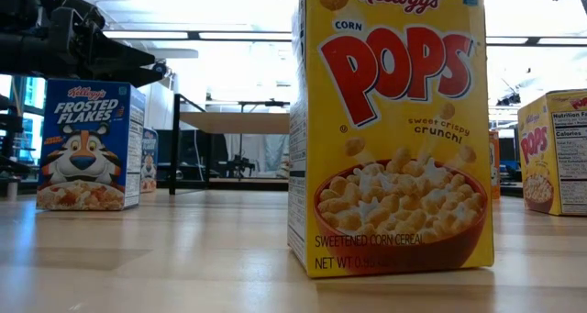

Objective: Stack cereal on shelf
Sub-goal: Put the middle orange cereal box on the shelf

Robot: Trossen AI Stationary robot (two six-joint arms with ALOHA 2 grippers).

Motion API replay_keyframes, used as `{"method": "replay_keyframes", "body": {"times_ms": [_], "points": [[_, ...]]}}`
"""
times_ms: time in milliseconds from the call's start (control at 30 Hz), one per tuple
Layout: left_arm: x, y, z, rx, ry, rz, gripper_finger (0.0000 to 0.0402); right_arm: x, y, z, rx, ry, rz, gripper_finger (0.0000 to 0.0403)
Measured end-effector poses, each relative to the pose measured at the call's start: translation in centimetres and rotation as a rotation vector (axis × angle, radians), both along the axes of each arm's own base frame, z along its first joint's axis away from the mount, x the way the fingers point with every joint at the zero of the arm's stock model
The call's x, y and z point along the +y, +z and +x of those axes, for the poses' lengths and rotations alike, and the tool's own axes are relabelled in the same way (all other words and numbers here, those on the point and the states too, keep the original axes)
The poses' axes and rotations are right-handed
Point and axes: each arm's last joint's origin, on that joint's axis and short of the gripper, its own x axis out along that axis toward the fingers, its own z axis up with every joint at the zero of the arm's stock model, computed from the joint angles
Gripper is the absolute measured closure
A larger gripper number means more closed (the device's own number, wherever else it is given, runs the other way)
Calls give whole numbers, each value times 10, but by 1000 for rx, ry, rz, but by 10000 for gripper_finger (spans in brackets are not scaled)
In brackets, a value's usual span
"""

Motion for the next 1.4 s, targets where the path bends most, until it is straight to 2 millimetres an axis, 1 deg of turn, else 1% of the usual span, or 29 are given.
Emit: {"method": "replay_keyframes", "body": {"times_ms": [167, 267, 400, 500, 667, 967, 1400], "points": [[0, 0, 0, 0, 0, 0, 121, 33, 12, -19, -48, 8, 5, 151], [0, 0, 0, 0, -1, 0, 121, 52, 16, -27, -102, 0, 1, 151], [0, 0, 0, 0, 0, 0, 121, 78, 13, -36, -170, -30, -23, 151], [0, 0, 0, 0, 0, 0, 121, 96, 4, -44, -221, -40, -46, 151], [0, 0, 0, 0, 0, 0, 121, 118, -22, -56, -329, -31, -57, 151], [0, 0, 0, -1, 0, 0, 121, 144, -81, -74, -475, -73, 21, 151], [0, 0, 0, 0, 0, 0, 121, 173, -180, -87, -585, -91, 145, 151]]}}
